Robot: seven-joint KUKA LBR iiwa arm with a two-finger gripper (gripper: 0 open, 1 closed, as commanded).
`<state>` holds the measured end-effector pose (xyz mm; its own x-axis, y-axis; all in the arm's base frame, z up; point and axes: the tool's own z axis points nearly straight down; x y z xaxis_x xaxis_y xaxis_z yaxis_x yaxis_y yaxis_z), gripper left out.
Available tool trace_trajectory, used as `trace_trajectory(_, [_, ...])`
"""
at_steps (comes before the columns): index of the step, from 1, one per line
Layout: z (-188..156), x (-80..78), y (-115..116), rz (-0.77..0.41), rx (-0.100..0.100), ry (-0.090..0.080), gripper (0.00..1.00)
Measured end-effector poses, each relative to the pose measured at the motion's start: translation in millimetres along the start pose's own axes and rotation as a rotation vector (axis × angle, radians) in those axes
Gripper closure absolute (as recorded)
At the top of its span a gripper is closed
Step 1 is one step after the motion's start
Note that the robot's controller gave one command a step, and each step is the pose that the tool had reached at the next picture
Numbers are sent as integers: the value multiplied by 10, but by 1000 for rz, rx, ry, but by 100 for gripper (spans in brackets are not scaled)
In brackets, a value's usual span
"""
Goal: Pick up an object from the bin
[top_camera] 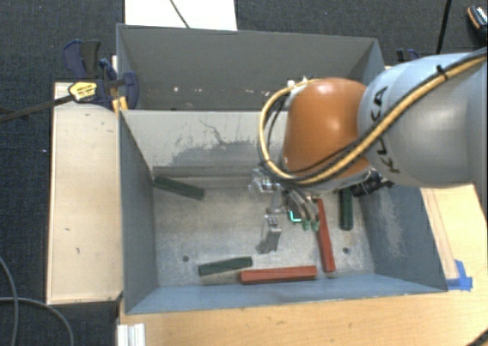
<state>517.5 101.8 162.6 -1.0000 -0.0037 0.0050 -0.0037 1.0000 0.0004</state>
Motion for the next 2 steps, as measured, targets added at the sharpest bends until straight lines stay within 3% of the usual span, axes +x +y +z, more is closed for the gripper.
trace_trajectory(1, [944,358,291,-3,-2,-10,0])
trace_trajectory(2, [923,245,452,-208,-1,-11,0])
